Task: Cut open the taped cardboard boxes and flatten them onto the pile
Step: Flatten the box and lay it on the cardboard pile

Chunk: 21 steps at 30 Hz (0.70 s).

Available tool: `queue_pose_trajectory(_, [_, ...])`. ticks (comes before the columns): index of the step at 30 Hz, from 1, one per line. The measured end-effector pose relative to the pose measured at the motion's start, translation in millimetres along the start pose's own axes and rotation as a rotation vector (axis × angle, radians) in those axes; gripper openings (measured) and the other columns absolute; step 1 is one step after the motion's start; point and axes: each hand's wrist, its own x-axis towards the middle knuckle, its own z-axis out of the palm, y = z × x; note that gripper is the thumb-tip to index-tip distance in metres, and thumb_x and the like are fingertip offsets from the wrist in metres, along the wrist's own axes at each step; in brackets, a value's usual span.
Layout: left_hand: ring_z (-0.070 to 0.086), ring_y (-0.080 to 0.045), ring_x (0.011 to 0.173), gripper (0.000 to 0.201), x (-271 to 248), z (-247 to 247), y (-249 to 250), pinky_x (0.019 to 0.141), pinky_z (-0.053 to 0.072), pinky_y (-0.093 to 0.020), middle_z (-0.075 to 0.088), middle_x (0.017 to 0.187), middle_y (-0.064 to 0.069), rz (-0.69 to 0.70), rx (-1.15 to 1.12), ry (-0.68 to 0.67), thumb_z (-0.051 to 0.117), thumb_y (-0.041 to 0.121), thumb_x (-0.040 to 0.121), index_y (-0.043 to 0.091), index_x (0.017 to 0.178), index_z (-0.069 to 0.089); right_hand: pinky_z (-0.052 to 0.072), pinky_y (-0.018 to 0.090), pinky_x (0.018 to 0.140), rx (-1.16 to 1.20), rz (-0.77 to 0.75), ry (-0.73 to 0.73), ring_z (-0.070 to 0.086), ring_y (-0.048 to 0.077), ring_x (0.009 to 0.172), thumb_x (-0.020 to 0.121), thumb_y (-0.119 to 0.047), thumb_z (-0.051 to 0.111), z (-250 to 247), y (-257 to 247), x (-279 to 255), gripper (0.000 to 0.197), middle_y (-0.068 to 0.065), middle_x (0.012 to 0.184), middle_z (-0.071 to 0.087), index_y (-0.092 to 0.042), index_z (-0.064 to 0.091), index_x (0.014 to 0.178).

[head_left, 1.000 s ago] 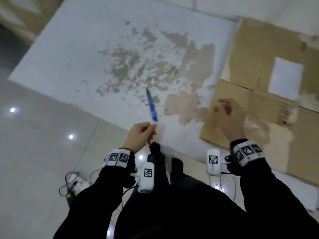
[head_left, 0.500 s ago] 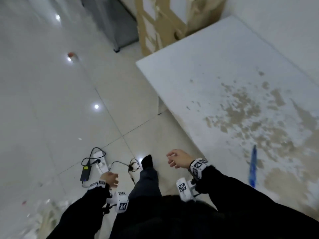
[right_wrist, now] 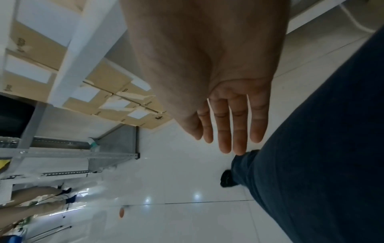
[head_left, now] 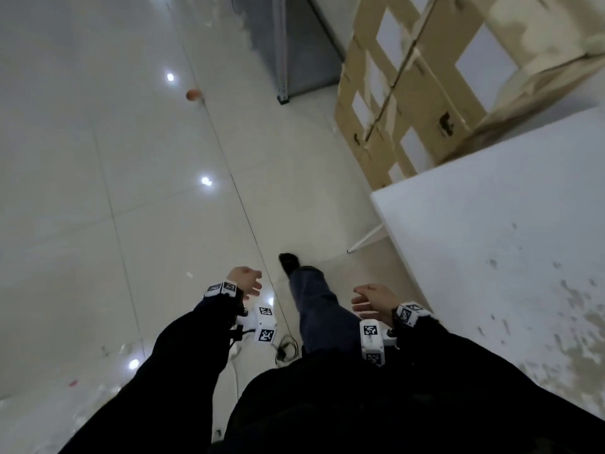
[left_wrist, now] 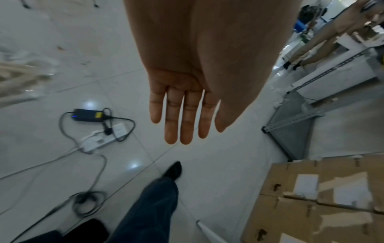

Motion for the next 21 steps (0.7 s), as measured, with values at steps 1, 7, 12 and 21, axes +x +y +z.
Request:
queue_pose_trajectory(1, [0.051,-0.020,0.058,0.016,10,-8,24,0.056,0.028,-0.024,0.055,0.068,-0.008,0.030,0.012,-0.001,0.046,0.019,0.099,0.007,0.090,0.053,0.047,0.028,0.057,0.018,0.004,-0.002,0.057,0.020,0.064,0.097,-0.015,0.049,4,-21,11,0.012,0.010,0.079,0.058,-0.007,0.052,0.105])
queue_pose_trajectory(7, [0.056,-0.019,0.060,0.016,51,-81,146,0.056,0.035,-0.024,0.059,0.070,-0.006,0.138,0.049,0.033,0.048,0.020,0.098,0.006,0.096,0.055,0.045,0.028,0.054,0.204,0.036,0.028,0.055,0.021,0.065,0.098,-0.014,0.047,23,-153,58,0.012,0.010,0.075,0.056,-0.004,0.052,0.102])
queue_pose_trajectory(12, [0.056,-0.020,0.061,0.016,82,-138,211,0.059,0.036,-0.025,0.060,0.072,-0.007,0.145,0.058,0.092,0.049,0.020,0.098,0.007,0.097,0.058,0.044,0.028,0.062,0.209,-0.027,0.028,0.056,0.019,0.067,0.097,-0.015,0.047,32,-243,71,0.013,0.008,0.077,0.058,-0.007,0.053,0.105])
queue_pose_trajectory(21, [0.056,-0.021,0.064,0.018,162,-192,359,0.059,0.031,-0.025,0.060,0.075,-0.009,0.093,0.246,0.039,0.049,0.021,0.098,0.005,0.099,0.058,0.047,0.030,0.066,0.470,-0.132,0.075,0.059,0.021,0.072,0.097,-0.019,0.051,16,-369,118,0.016,0.009,0.082,0.060,-0.006,0.055,0.106])
